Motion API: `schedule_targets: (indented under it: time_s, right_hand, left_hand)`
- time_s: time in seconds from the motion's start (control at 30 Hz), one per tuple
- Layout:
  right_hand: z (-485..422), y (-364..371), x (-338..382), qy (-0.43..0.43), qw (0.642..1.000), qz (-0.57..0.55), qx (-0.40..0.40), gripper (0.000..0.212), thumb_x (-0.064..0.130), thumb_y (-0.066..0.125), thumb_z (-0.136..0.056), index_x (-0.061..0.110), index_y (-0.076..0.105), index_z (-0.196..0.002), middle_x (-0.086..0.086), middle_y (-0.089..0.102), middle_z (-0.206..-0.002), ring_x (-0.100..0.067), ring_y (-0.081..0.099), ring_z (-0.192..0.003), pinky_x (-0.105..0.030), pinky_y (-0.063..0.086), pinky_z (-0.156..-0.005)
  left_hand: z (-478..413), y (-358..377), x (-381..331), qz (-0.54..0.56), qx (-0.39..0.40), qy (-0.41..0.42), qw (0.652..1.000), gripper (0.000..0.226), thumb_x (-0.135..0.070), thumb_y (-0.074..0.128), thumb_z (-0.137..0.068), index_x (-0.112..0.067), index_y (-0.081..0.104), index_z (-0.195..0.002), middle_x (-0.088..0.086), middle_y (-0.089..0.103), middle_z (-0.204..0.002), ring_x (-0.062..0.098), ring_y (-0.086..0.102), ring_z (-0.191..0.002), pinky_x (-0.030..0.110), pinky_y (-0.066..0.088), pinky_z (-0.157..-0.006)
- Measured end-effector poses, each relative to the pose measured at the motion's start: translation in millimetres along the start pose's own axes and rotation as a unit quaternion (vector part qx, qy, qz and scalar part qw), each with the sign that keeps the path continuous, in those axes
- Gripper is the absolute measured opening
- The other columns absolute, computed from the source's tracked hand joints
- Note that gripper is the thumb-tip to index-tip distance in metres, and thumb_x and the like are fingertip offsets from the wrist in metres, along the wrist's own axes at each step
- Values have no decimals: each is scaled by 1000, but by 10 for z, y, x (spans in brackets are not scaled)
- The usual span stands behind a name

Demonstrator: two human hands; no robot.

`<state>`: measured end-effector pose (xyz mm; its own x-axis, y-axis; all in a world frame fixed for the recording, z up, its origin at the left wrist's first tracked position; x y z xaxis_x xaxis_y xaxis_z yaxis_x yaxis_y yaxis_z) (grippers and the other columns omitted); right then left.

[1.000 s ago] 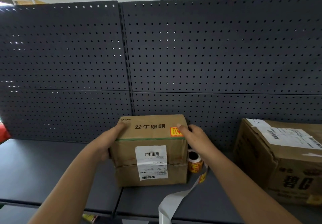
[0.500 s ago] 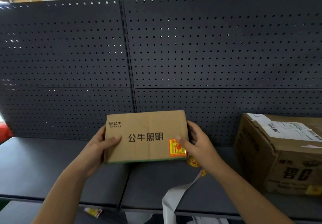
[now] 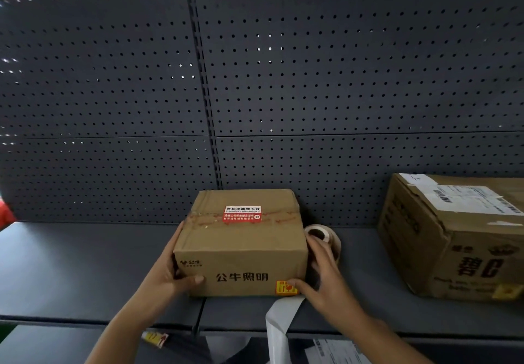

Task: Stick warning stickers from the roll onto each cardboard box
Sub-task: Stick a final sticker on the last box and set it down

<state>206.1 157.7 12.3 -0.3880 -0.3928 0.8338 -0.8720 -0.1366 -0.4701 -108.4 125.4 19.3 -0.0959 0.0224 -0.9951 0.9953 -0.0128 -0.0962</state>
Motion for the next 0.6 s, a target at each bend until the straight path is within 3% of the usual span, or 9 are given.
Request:
schedule_targets:
  time_s: [0.2,0.33,0.43,0.53,0.6]
  right_hand:
    - [54,28,-70,0,999,34,5,91,39,77,-92,57,14,-155,31,13,-164,5,18,-153,-40,32,-126]
    - [46,-104,-86,-1,1000,-25,-18,69,20,70,-96,42,35,-152,21,39,-158,-3,40,-146,-44,40,-121]
    - [-66,-291,-29,5,993,-86,-76,52,20,63,-95,32,51,-144,6,53,-149,-10,51,-139,-44,44,-117]
    - [-267,-435,80,18,981,-148,-127,30,17,62,-103,25,60,-133,7,65,-132,-8,61,-126,-27,52,-103]
    - [-419,-505,142,45,969,-186,-158,23,18,56,-106,23,63,-128,7,68,-121,-13,66,-110,-20,57,-88]
  left_hand:
    - [53,3,112,6,-31,17,999,103,-4,82,-80,-47,30,-157,-12,56,-150,10,54,-138,44,43,-111]
    - [-18,-118,154,63,-53,14,997,89,-7,63,-74,-39,39,-154,-8,56,-152,16,53,-138,42,43,-107]
    - [-109,-199,19,125,-110,0,986,78,-5,55,-78,-37,45,-149,-3,49,-155,19,54,-132,45,44,-102]
    - [-184,-172,-223,118,-116,9,986,82,-31,55,-79,-31,35,-159,-11,44,-156,14,43,-143,43,33,-118]
    - [-278,-198,-317,70,-135,6,988,71,-49,59,-90,-37,38,-157,-15,45,-156,10,43,-144,39,32,-120]
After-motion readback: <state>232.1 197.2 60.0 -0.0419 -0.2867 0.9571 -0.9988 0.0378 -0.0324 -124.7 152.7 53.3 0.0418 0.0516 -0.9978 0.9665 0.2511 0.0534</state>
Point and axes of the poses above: each hand's wrist, its own z-axis away from the middle knuckle, its own y-axis out of the palm, x = y × z, the point moved 9 cm from there along -z, towards the middle knuckle
